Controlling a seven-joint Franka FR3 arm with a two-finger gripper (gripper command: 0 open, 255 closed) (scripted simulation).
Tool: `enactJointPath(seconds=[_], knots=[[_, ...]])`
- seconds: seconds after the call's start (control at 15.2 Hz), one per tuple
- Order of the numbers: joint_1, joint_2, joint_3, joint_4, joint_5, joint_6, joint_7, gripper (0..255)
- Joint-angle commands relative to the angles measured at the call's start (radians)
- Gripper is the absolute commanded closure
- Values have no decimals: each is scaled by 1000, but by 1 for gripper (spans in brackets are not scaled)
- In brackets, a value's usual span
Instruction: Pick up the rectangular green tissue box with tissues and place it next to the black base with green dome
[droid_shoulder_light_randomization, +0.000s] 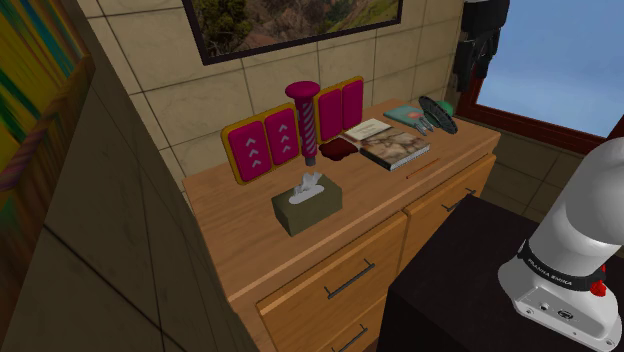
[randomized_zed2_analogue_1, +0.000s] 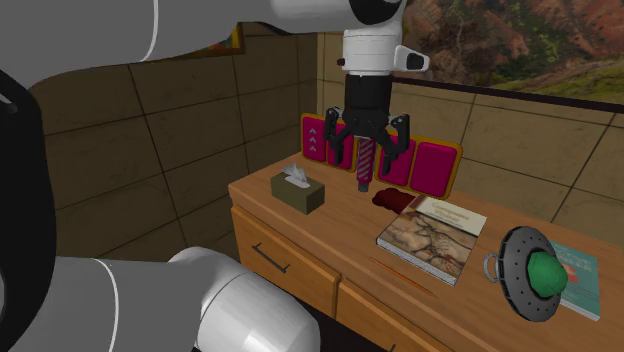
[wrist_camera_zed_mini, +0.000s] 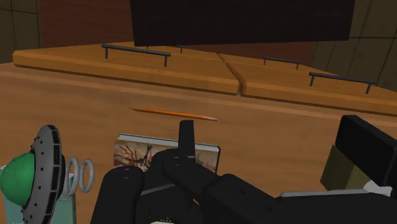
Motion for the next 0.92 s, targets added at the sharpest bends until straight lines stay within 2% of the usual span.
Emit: enactJointPath(seconds=[0.0,0.46,0.86], knots=[[0,0,0,0,0,0,0,0],[16,-52,110,-176,154,196,231,0],[41,-25,223,-273,282,403,419,0]])
